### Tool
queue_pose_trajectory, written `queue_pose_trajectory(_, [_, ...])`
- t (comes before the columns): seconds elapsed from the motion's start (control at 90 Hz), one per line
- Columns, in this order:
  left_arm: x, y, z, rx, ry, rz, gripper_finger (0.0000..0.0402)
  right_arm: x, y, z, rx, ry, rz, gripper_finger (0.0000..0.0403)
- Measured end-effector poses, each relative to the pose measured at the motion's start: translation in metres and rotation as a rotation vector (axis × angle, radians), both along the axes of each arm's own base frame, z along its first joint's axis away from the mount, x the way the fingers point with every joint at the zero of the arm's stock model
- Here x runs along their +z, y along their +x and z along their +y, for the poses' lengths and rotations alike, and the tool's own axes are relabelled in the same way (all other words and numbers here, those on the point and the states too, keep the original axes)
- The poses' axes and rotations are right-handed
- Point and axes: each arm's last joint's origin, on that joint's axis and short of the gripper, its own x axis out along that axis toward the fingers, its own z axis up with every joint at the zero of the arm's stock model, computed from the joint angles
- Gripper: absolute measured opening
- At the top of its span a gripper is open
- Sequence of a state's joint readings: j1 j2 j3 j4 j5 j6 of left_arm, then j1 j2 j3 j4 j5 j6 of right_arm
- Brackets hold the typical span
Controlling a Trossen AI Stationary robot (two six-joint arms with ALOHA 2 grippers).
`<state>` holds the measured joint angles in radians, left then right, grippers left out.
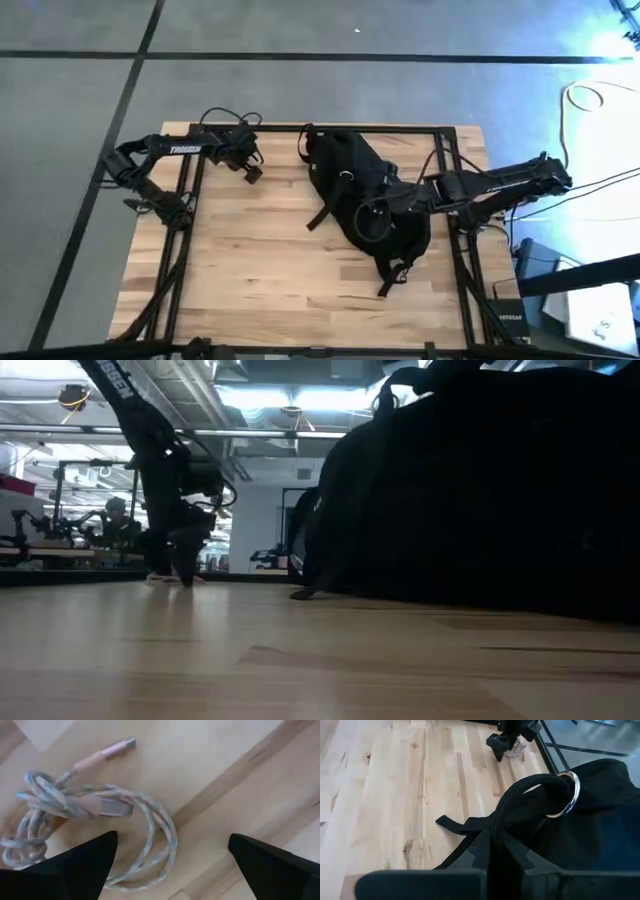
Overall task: Unpack backpack
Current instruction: Put the pink charger cable into the black backpack
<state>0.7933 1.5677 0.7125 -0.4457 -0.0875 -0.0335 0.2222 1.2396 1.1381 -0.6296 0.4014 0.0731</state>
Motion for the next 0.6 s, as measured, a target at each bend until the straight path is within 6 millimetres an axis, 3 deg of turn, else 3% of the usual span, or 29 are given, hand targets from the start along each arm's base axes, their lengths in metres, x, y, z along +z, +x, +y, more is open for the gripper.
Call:
queue_pose_trajectory(0.178, [0.0043,-0.0011,-0.0007,-0.016,0.003,-0.021,0.0354,0.0000,0.0000,0.0001,0.002,0.000,0.001,0.0005])
queue_pose_trajectory(0.6, [0.0041,0.0034,-0.0083,-0.052,-0.041,-0.029,0.0200,0.0000,0.0000,0.0001,0.003,0.000,0.001,0.0005])
